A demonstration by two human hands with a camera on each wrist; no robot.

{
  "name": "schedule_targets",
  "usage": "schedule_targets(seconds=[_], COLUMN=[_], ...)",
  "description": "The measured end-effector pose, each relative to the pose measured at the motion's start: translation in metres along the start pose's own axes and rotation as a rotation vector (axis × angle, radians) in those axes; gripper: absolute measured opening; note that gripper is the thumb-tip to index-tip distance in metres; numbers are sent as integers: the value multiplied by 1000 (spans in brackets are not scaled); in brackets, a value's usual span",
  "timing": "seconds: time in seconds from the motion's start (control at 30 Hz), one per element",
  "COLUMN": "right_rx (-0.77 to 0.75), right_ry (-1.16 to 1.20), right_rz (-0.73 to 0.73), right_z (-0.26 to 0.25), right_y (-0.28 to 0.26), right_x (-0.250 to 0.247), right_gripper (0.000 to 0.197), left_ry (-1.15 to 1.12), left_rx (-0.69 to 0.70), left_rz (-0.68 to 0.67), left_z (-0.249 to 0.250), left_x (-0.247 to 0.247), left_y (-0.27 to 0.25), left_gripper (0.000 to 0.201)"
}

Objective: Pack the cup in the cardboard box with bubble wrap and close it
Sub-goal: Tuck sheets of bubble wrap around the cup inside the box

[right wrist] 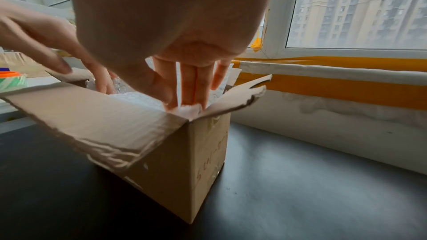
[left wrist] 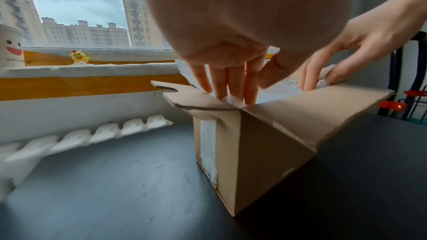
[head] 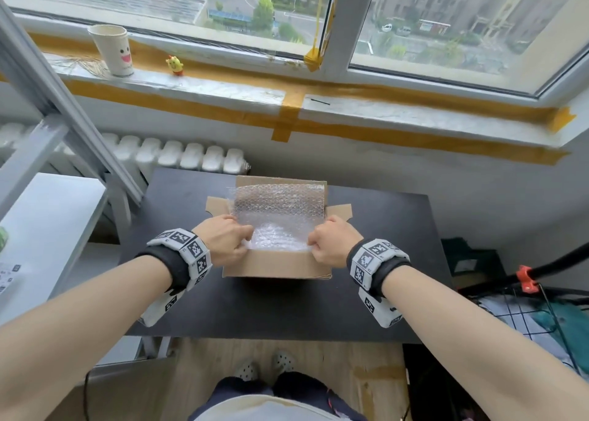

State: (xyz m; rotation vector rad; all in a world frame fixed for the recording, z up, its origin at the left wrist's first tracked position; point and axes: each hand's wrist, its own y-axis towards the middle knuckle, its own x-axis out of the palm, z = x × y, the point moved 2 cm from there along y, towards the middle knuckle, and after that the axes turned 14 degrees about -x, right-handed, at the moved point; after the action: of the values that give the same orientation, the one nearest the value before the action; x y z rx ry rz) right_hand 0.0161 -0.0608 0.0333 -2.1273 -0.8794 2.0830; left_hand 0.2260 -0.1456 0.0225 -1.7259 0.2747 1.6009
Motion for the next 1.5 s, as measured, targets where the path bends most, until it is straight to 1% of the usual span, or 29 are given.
schedule_targets(seconds=[0.03, 0.13, 0.17, 0.2, 0.27, 0.33, 0.4, 0.43, 0.5, 0.53, 0.57, 0.6, 0.67, 0.7, 0.77, 0.83, 0.97, 1.07, 1.13, 1.23, 1.3, 1.4, 1.5], right_rx=[-1, -23, -27, -33, -30, -4, 25, 22, -50, -96, -123, -138, -112, -96, -86, -77, -59, -30, -33, -40, -28, -25, -19], right_ry=[0, -10, -9, -3, 38, 97, 138, 130, 56, 1, -36, -50, 14, 34, 14, 26, 79, 102, 71, -38, -38, 23, 2], right_rz=[-8, -46, -72, -103, -129, -76, 45, 123, 317, 391, 447, 477, 370, 282, 163, 134, 136, 111, 79, 12, -22, -22, 74], right_z=[1, 0, -1, -2, -2, 0, 2, 4, 4, 3, 3, 5, 6, 7, 9, 9, 9, 12, 15, 23, 26, 28, 28], right_y=[1, 4, 5, 6, 6, 5, 4, 3, 4, 5, 7, 10, 17, 19, 23, 25, 21, 23, 29, 35, 36, 38, 36], right_x=[0, 2, 4, 6, 8, 5, 1, 0, -2, -3, -3, -3, -4, -2, 2, 7, 14, 10, 9, 12, 14, 8, -3], right_gripper=[27, 34, 37, 37, 34, 30, 29, 28, 23, 22, 27, 36, 57, 65, 74, 78, 77, 78, 78, 77, 75, 70, 54], left_ry=[6, 84, 113, 138, 152, 137, 92, 45, 23, 28, 46, 54, 37, 25, 55, 74, 56, 21, -18, -29, -22, -49, -35], left_rx=[9, 52, 50, 42, 32, 44, 46, 56, 80, 73, 65, 60, 47, 34, 11, -17, -42, -66, -77, -78, -82, -78, -30], left_rz=[-21, -68, -60, -42, -16, 7, 66, 128, 262, 294, 321, 347, 328, 304, 248, 198, 139, 54, -11, -113, -154, -164, -101], left_z=[0, 1, 2, 3, 7, 8, 7, 8, 10, 11, 12, 14, 20, 21, 23, 23, 24, 25, 24, 22, 21, 18, 13], left_x=[2, 11, 13, 13, 11, 7, 3, 1, -3, -4, -3, -3, -7, -6, -3, -4, -1, 0, 0, -1, 0, -5, -14], left_y=[2, 7, 9, 10, 13, 14, 13, 13, 12, 12, 13, 15, 18, 21, 26, 29, 34, 39, 44, 51, 54, 54, 49], left_gripper=[36, 77, 84, 84, 74, 60, 43, 33, 8, 9, 20, 29, 42, 49, 60, 67, 72, 70, 69, 73, 74, 74, 61])
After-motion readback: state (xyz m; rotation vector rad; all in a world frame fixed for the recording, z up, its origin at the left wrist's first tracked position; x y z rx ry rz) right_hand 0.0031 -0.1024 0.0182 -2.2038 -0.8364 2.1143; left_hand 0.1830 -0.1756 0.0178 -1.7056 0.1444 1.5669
